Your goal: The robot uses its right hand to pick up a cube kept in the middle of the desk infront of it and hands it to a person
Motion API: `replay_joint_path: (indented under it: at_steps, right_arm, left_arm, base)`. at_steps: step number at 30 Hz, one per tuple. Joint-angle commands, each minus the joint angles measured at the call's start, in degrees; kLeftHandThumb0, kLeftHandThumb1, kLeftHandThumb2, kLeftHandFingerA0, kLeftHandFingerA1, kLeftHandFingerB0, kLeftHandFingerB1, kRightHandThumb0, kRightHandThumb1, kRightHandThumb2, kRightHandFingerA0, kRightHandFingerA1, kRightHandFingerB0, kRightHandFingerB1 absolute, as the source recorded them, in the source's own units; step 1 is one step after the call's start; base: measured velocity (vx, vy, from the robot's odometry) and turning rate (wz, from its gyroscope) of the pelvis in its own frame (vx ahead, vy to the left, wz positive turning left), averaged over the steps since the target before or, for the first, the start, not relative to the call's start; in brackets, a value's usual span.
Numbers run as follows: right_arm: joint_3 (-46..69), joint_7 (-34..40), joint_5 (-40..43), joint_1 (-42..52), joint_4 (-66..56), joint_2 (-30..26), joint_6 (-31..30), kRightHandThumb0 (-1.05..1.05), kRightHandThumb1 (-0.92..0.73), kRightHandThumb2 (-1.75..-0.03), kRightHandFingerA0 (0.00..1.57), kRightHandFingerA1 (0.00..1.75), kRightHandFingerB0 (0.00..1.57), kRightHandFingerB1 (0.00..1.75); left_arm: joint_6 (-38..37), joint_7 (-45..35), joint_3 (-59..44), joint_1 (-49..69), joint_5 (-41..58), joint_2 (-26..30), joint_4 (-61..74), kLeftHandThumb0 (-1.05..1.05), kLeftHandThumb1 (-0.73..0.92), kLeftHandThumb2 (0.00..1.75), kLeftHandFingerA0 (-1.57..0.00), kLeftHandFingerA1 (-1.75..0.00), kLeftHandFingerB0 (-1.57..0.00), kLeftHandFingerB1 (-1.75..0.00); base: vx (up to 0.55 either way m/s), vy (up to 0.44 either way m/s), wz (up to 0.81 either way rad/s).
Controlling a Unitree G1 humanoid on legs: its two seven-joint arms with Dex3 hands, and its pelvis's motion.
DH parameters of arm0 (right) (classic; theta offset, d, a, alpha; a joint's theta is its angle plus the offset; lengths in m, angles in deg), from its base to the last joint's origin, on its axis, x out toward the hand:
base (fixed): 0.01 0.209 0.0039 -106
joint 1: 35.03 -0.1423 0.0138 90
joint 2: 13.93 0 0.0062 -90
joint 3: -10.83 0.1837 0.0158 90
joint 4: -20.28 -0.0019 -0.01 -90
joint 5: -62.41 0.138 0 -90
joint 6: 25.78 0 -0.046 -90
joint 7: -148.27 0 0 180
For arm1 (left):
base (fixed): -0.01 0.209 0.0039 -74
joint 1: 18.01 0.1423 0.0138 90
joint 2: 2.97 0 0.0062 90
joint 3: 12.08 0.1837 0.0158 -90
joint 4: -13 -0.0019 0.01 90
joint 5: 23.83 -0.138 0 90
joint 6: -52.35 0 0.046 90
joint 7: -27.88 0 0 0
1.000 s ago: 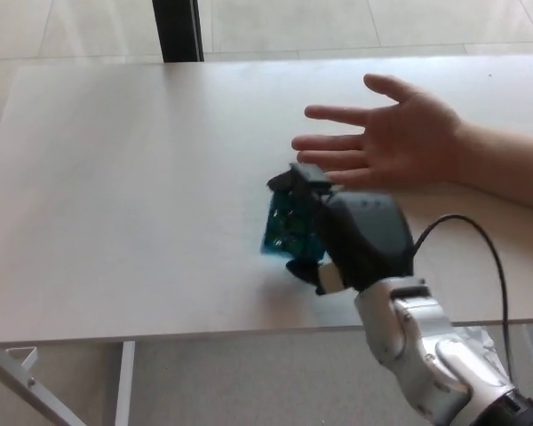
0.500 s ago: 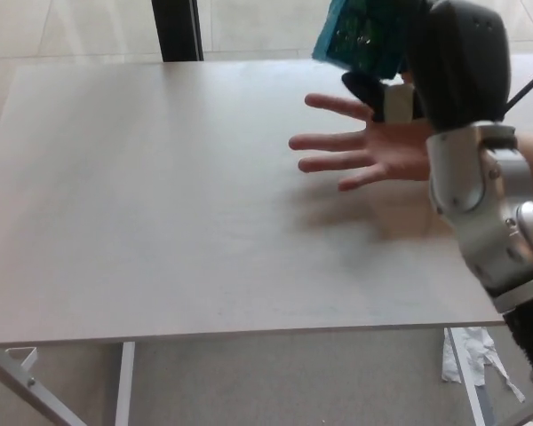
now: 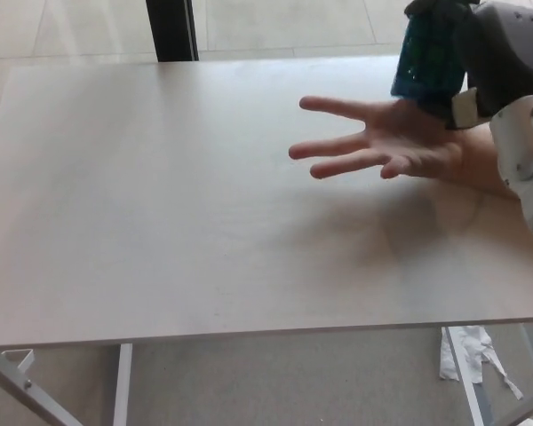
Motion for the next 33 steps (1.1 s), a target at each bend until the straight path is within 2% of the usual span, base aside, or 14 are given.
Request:
replay_joint_path:
  at_steps: [1,12,13,14,16,17,19,20,22,27,28,29,30,33]
  right_arm:
    - [-3.25,-14.71,2.20,-0.96,3.22,-0.81,1.84,-0.23,-0.64,-0.71,0.91,1.46,0.95,0.74]
    - [-8.71,-16.05,-0.96,1.57,5.57,0.52,0.33,-0.26,-0.60,-0.67,0.88,1.49,0.95,0.72]
    - [-9.62,-15.00,-1.89,1.59,6.47,0.11,0.69,-0.25,-0.60,-0.63,0.88,1.46,0.89,0.60]
    - [-10.65,-14.62,-2.95,1.95,6.69,-0.51,0.29,-0.26,-0.64,-0.63,0.77,1.40,0.66,0.48]
    - [-11.44,-14.38,-3.05,1.98,6.87,-0.86,0.06,-0.26,-0.64,-0.63,0.77,1.40,0.66,0.48]
    - [-14.57,-14.54,-6.92,1.52,6.95,-2.12,-1.40,-0.35,-0.61,-0.58,0.37,0.72,0.34,0.35]
    - [-17.41,-15.57,-9.28,0.44,7.11,-3.02,-2.83,-0.53,-0.44,-0.68,0.03,0.34,0.08,0.35]
    - [-18.12,-16.52,-9.91,0.13,6.31,-3.69,-3.81,-0.65,-0.39,-0.73,0.00,0.12,0.02,0.14]
    - [-18.95,-18.81,-10.36,-0.17,3.67,-4.88,-5.49,-0.69,-0.33,-0.66,0.00,0.00,0.00,0.10]
    - [-18.57,-23.61,-9.87,-0.98,-2.68,-7.27,-6.80,-0.87,-0.34,-0.70,0.00,0.00,0.00,0.00]
    - [-17.82,-24.56,-9.06,-0.88,-3.89,-7.48,-7.11,-0.79,-0.48,-0.87,0.00,0.24,0.00,0.10]
    - [-15.58,-24.69,-6.80,-0.55,-6.06,-8.03,-6.72,-0.89,-0.31,-0.70,0.00,0.00,0.00,0.00]
    - [-14.57,-25.13,-6.06,-0.28,-7.78,-8.55,-6.69,-0.79,-0.48,-0.88,0.00,0.22,0.00,0.10]
    - [-11.67,-28.65,-4.45,0.55,-14.19,-10.67,-7.07,-0.86,-0.52,-0.90,0.00,0.17,0.00,0.07]
  left_arm:
    - [-1.74,0.42,0.21,0.35,-0.38,0.79,0.27,-0.69,0.70,0.61,-0.66,-0.62,-0.60,-0.47]
    - [-1.52,0.71,-0.03,0.43,0.04,0.37,0.15,-0.70,0.69,0.61,-0.66,-0.63,-0.62,-0.49]
    - [-1.65,0.76,-0.04,0.39,0.00,0.34,0.01,-0.71,0.69,0.61,-0.66,-0.64,-0.64,-0.50]
    - [-1.89,0.98,0.29,0.55,-0.40,0.25,-0.22,-0.70,0.70,0.61,-0.66,-0.61,-0.63,-0.49]
    - [-2.02,1.08,0.46,0.61,-0.55,0.22,-0.34,-0.70,0.70,0.61,-0.66,-0.61,-0.63,-0.49]
    - [-1.97,1.23,0.12,0.76,-0.17,0.09,-0.27,-0.71,0.68,0.61,-0.66,-0.64,-0.65,-0.50]
    - [-1.77,1.17,0.04,0.99,-0.03,0.27,0.03,-0.72,0.69,0.61,-0.66,-0.62,-0.63,-0.47]
    - [-1.73,1.15,0.41,1.09,-0.40,0.41,0.07,-0.72,0.70,0.60,-0.66,-0.61,-0.61,-0.45]
    - [-1.79,0.95,0.44,1.25,-0.38,0.46,0.11,-0.71,0.70,0.61,-0.65,-0.62,-0.64,-0.48]
    - [-1.56,1.29,0.52,1.72,-0.50,0.61,0.01,-0.72,0.70,0.61,-0.65,-0.63,-0.65,-0.48]
    - [-1.36,1.37,0.53,1.65,-0.51,0.58,-0.11,-0.72,0.70,0.61,-0.65,-0.63,-0.64,-0.48]
    - [-1.28,1.36,0.45,1.63,-0.43,0.47,-0.30,-0.72,0.69,0.61,-0.65,-0.63,-0.64,-0.49]
    - [-1.45,1.26,0.38,1.83,-0.35,0.40,-0.37,-0.71,0.70,0.61,-0.65,-0.62,-0.64,-0.49]
    - [-1.42,1.36,0.38,2.21,-0.40,0.49,-0.53,-0.70,0.70,0.61,-0.66,-0.66,-0.66,-0.50]
  base:
    - [0.00,0.000,0.00]
    - [0.00,0.000,0.00]
    - [0.00,0.000,0.00]
    - [0.00,0.000,0.00]
    - [0.00,0.000,0.00]
    - [0.00,0.000,0.00]
    - [0.00,0.000,0.00]
    - [0.00,0.000,0.00]
    - [0.00,0.000,0.00]
    - [0.00,0.000,0.00]
    - [0.00,0.000,0.00]
    - [0.00,0.000,0.00]
    - [0.00,0.000,0.00]
    - [0.00,0.000,0.00]
